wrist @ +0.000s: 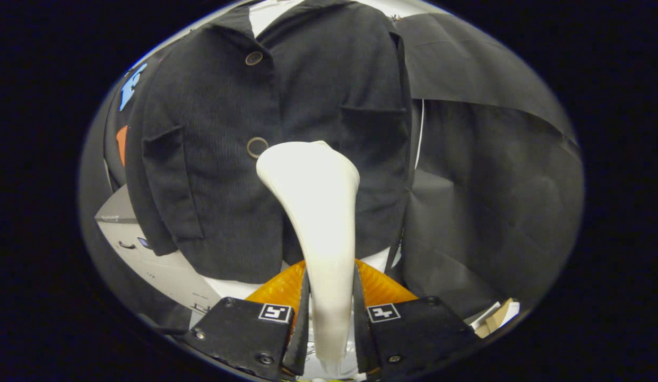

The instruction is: Iron the clothes twice with a garment steamer, once on the left side and once on the right side.

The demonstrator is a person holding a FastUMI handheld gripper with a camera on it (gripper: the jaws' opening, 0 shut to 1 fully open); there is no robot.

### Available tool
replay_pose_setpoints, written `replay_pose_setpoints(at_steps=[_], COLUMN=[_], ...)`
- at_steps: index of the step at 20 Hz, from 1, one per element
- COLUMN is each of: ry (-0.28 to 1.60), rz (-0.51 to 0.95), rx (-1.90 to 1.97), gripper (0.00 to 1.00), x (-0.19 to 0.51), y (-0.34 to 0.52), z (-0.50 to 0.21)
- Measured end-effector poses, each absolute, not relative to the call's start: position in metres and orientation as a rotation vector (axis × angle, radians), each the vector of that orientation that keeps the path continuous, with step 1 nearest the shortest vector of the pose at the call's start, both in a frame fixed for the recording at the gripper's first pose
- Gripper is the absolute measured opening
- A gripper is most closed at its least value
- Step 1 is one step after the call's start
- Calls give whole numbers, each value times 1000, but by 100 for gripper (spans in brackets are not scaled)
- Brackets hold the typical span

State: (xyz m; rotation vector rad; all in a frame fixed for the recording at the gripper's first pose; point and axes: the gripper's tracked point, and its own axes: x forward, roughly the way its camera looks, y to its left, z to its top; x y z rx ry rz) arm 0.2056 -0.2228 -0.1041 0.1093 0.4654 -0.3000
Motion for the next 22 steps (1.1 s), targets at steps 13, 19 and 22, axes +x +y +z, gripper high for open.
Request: replay_pose_setpoints(at_steps=[13, 19, 22], ry=[579, 574, 553], rz=[-209, -141, -141], rx=[152, 199, 215], gripper=[39, 39, 39], x=[192, 184, 173], y=[-237, -231, -233], z=[-159, -155, -144])
